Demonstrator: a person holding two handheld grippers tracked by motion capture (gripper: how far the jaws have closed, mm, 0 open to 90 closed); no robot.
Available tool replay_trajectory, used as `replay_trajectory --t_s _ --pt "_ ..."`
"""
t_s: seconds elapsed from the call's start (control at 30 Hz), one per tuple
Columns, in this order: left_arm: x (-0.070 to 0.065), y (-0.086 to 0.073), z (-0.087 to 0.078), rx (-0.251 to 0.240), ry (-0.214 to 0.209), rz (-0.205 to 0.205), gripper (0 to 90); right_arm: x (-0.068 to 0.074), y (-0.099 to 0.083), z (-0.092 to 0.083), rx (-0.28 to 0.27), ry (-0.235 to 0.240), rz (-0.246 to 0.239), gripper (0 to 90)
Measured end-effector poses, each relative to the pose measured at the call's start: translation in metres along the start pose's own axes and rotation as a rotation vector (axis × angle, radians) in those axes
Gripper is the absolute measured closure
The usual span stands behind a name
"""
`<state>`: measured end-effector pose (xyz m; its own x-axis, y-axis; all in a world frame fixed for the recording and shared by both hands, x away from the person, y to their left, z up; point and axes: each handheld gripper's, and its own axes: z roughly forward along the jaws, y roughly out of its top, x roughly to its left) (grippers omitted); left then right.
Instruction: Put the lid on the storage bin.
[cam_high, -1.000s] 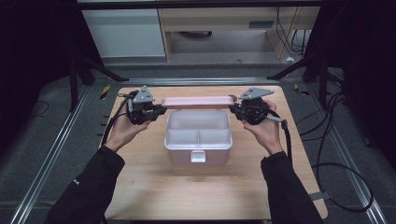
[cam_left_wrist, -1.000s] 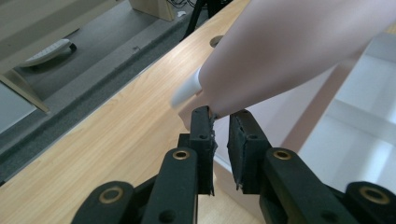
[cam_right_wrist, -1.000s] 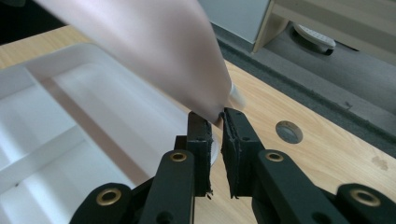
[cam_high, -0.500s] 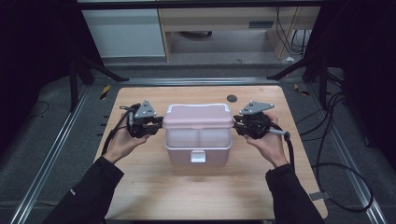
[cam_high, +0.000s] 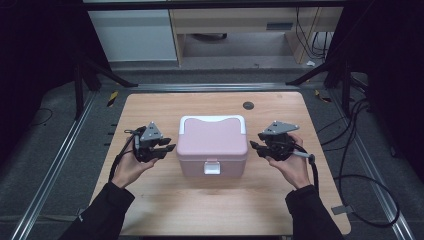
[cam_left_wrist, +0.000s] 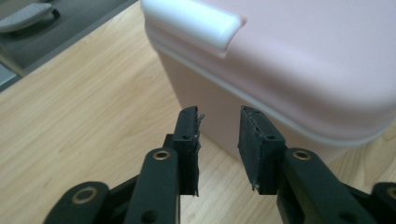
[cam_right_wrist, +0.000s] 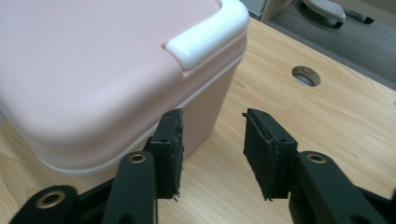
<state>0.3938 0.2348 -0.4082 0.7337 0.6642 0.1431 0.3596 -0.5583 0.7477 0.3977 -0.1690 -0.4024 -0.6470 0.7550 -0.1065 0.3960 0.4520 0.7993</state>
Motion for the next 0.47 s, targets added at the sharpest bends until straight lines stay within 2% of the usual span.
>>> replay_trajectory --t_s 0.13,0.17,0.23,0.27,0.3,0.4,0.47 --pt "0.0 -0.015 0.0 0.02 0.013 -0.037 61.5 -0.004 -0.013 0.0 0.009 -0.031 0.037 44.9" --pt "0.001 -0.018 0.001 0.017 0.018 -0.057 59.9 -0.006 -0.017 0.0 0.012 -0.041 0.049 43.5" --pt "0.003 -0.026 0.002 0.027 0.021 -0.083 57.1 -0.01 -0.025 0.0 0.039 -0.072 0.064 38.7" --pt "0.003 -0.026 0.002 0.027 0.021 -0.083 54.5 -0.01 -0.025 0.0 0.039 -0.072 0.064 38.7" --pt "0.006 -0.032 0.003 0.038 0.025 -0.101 51.3 -0.014 -0.034 -0.001 0.048 -0.089 0.089 36.1" --pt "0.011 -0.044 0.007 0.054 0.033 -0.141 44.4 -0.021 -0.048 -0.002 0.08 -0.116 0.12 32.4" --pt "0.012 -0.047 0.008 0.06 0.037 -0.153 41.6 -0.026 -0.057 -0.003 0.1 -0.125 0.146 31.0"
